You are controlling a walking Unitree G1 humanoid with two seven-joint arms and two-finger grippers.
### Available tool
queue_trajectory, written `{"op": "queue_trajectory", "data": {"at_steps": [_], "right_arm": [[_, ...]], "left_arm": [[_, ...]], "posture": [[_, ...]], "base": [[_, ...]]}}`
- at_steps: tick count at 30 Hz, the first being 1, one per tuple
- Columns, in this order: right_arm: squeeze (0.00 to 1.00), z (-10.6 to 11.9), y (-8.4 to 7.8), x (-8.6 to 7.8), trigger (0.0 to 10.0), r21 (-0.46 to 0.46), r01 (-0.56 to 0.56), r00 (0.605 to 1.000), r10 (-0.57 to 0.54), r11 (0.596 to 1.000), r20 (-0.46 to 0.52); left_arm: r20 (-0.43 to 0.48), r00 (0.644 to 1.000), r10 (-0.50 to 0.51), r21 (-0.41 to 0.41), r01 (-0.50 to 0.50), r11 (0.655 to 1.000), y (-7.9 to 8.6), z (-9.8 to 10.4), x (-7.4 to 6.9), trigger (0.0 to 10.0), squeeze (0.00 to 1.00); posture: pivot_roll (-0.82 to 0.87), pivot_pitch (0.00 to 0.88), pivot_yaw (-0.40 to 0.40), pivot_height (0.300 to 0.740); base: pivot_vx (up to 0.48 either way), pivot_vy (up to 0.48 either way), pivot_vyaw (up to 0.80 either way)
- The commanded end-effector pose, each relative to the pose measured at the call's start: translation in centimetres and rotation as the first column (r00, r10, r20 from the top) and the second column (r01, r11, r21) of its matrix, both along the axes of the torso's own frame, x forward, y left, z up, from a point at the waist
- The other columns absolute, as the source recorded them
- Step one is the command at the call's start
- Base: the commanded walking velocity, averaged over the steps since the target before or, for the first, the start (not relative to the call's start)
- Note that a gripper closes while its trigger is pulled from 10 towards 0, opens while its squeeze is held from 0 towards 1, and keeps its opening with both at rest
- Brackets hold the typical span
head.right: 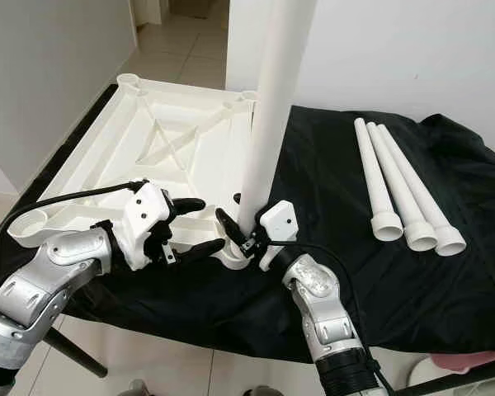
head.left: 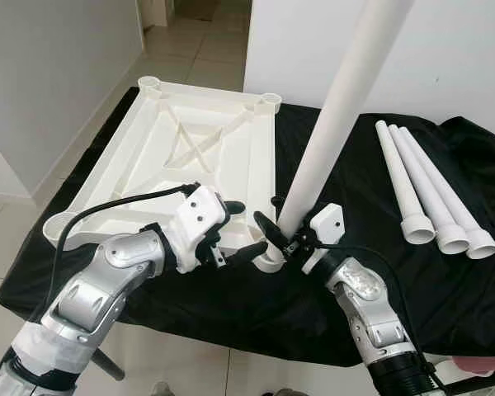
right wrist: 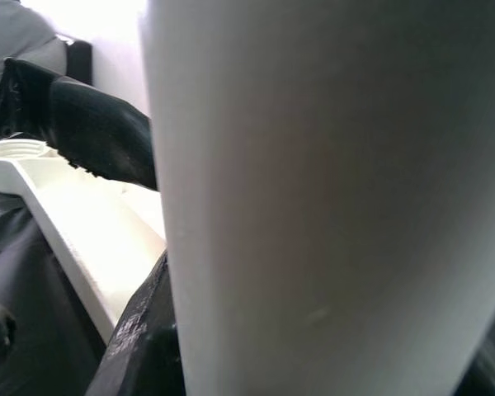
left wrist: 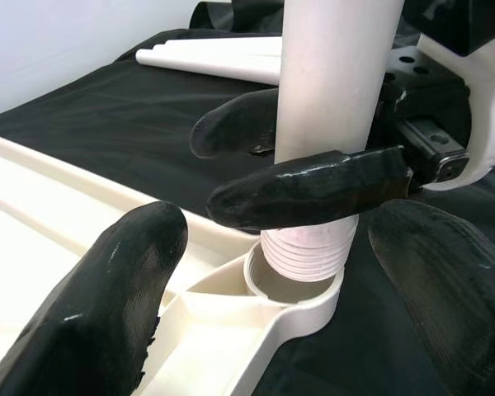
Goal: Building children table
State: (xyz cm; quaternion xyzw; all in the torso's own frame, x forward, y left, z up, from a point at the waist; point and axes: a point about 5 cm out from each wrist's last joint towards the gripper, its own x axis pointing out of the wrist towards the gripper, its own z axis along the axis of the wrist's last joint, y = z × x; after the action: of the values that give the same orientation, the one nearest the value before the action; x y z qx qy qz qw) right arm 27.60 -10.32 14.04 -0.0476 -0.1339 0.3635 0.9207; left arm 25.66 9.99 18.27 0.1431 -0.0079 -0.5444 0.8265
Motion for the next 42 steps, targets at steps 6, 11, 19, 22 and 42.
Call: {"op": "queue_trajectory", "data": {"at_steps": [6, 11, 19, 22, 42], "right_arm": [[0.0, 0.2, -0.3, 0.8, 10.0, 0.043, 0.037, 0.999, -0.037, 0.998, 0.0], [0.0, 1.8, -2.3, 1.7, 10.0, 0.171, 0.206, 0.976, -0.214, 0.963, 0.029], [0.0, 2.2, -3.9, 2.0, 10.0, 0.191, 0.32, 0.942, -0.334, 0.928, 0.043], [0.0, 2.3, -4.3, 2.1, 10.0, 0.193, 0.349, 0.93, -0.364, 0.917, 0.048], [0.0, 3.1, -8.2, 2.0, 10.0, 0.204, 0.54, 0.821, -0.565, 0.817, 0.087]], "left_arm": [[0.006, 1.0, -0.021, 0.039, 0.021, 0.999, 0.0, -0.2, -0.3, 10.0, 0.0], [0.024, 1.0, -0.013, 0.075, 0.011, 0.997, 0.1, -0.4, 0.2, 10.0, 0.0], [0.073, 0.997, 0.026, 0.093, -0.033, 0.995, 0.2, 0.0, 1.9, 10.0, 0.0], [0.089, 0.995, 0.053, 0.111, -0.062, 0.992, 0.4, 0.0, 2.8, 10.0, 0.0], [-0.095, 0.993, -0.063, 0.33, 0.091, 0.939, 2.1, -4.5, 4.1, 10.0, 0.0]], "posture": [[0.03, 0.0, -0.085, 0.74], [0.03, 0.0, -0.084, 0.74], [0.01, 0.0, -0.068, 0.74], [0.0, 0.0, -0.056, 0.74], [-0.06, 0.0, 0.032, 0.74]], "base": [[0.0, 0.0, 0.0], [0.0, 0.0, 0.0], [0.0, 0.0, 0.0], [0.0, 0.0, 0.0], [0.0, 0.0, 0.0]]}}
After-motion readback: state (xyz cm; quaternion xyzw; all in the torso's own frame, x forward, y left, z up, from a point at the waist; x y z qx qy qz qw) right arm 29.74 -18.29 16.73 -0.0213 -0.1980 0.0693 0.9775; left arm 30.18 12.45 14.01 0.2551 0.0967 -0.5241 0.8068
